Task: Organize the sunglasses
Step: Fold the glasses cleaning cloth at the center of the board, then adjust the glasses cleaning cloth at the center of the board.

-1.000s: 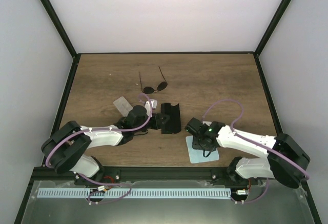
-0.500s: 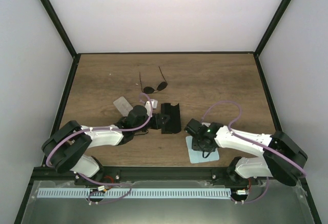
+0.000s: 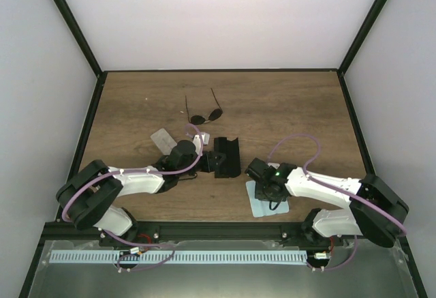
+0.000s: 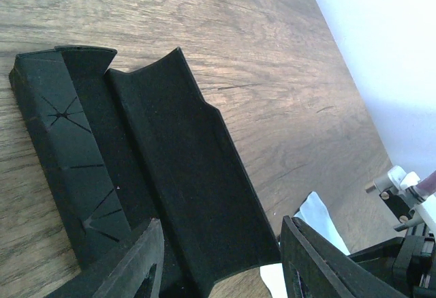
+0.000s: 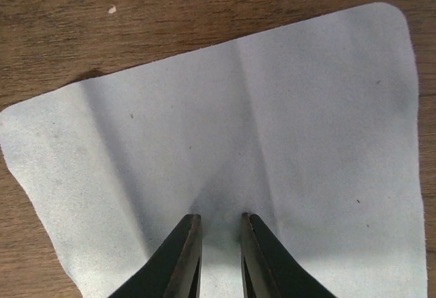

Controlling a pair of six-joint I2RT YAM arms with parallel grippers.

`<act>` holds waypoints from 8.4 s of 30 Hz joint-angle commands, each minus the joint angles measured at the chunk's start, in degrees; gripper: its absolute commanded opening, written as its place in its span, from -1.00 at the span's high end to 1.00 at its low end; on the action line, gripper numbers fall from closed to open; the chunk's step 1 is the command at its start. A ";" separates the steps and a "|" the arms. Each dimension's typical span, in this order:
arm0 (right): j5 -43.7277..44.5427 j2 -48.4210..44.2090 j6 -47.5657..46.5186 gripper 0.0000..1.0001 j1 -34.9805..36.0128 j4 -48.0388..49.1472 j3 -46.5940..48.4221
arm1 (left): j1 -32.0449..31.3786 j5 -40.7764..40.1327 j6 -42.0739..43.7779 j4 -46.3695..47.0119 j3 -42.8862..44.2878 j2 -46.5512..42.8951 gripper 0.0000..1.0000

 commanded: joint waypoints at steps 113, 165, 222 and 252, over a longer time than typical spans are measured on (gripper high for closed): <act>-10.13 -21.75 0.54 0.81 -7.61 9.37 -10.28 | -11.67 6.80 12.40 -17.10 30.97 24.42 0.91; -8.99 -31.76 1.82 0.82 -5.60 2.22 -7.70 | -11.19 13.89 20.33 -23.12 35.28 29.81 0.69; -10.62 4.49 -9.70 0.88 -8.96 36.30 0.64 | -3.19 -10.21 -2.93 -18.02 14.26 17.38 0.74; -9.95 5.98 -10.19 0.90 -11.07 37.43 -4.00 | -3.31 -9.41 -6.12 -21.08 9.04 9.72 0.81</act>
